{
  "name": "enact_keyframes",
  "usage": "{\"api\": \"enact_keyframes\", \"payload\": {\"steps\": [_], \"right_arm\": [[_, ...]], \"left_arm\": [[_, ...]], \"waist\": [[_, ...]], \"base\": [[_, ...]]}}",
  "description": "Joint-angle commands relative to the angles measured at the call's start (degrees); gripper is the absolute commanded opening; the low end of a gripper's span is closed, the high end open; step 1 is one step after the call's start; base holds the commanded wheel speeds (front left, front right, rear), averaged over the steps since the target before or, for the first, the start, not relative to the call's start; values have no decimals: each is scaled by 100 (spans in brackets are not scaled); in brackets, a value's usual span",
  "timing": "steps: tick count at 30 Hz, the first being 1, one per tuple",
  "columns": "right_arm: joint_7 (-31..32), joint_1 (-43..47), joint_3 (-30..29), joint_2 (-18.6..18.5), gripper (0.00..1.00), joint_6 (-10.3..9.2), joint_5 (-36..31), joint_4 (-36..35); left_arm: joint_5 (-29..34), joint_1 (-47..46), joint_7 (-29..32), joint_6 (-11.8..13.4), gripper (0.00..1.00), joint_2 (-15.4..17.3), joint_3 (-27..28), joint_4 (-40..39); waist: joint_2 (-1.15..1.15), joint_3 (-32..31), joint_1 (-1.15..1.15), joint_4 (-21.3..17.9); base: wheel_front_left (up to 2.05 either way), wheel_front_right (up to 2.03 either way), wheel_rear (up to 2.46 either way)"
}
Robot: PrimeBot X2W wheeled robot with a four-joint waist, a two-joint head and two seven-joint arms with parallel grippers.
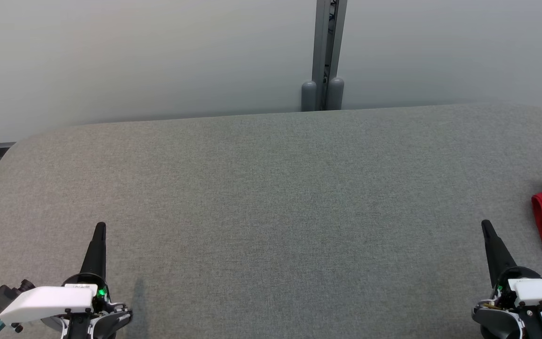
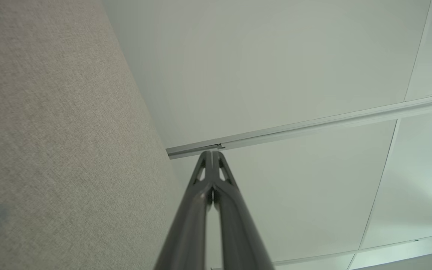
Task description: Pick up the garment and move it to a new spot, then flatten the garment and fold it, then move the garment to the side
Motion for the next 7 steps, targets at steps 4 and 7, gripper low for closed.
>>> {"api": "enact_keyframes", "payload": {"steps": [4,7], "right_arm": [[95,-98,-54,-52,0,2,280,-83],[126,-97,-66,-53,0,2,406,-101]], "left_arm": [[-275,-130,70,-56,0,35,57,-80],[-405,-140,107,-62,0,36,73,-94]], "waist": [[0,4,0,1],[0,7,0,2]], "base": [[0,0,0],[0,0,0]]}}
